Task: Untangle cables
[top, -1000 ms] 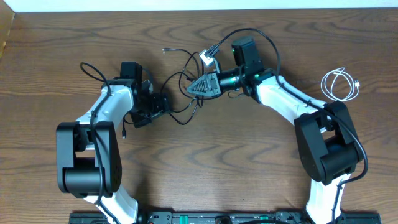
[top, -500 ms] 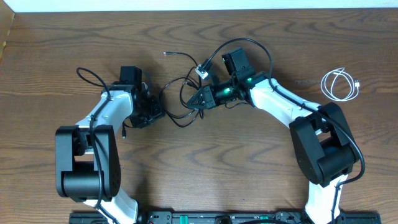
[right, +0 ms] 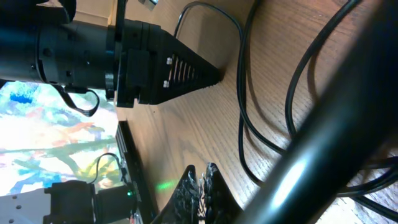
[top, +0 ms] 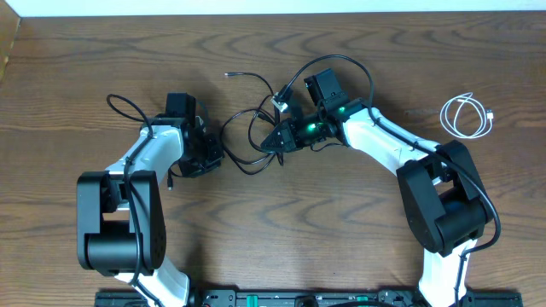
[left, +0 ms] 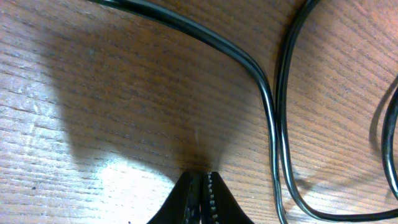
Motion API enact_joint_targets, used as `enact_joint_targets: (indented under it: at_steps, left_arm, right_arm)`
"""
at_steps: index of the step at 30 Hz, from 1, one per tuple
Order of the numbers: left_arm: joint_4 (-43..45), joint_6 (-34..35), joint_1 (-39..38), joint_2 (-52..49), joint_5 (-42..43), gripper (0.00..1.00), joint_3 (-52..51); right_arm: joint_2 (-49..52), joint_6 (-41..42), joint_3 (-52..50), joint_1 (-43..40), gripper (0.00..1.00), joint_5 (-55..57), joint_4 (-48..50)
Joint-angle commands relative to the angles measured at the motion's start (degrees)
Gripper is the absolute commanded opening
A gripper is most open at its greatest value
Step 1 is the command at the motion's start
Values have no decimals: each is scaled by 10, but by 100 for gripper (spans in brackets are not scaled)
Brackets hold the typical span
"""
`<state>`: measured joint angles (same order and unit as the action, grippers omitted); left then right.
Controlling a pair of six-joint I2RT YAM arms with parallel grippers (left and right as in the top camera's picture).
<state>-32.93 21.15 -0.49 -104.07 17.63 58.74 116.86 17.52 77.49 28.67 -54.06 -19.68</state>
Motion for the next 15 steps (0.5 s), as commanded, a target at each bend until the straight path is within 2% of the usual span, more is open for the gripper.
enact_joint_targets:
  at_steps: [1,9,15]
  left_arm:
    - [-1,-1,0,-9,-9,8,-6]
    - [3,-1,0,-9,-8,8,-10]
    - [44,0,0,-9,-8,8,-43]
  right_arm:
    - [0,-9,3,7,1,2,-1]
    - [0,-9,3,14,1,5,-1]
    - [0,-9,3,14,1,36,-9]
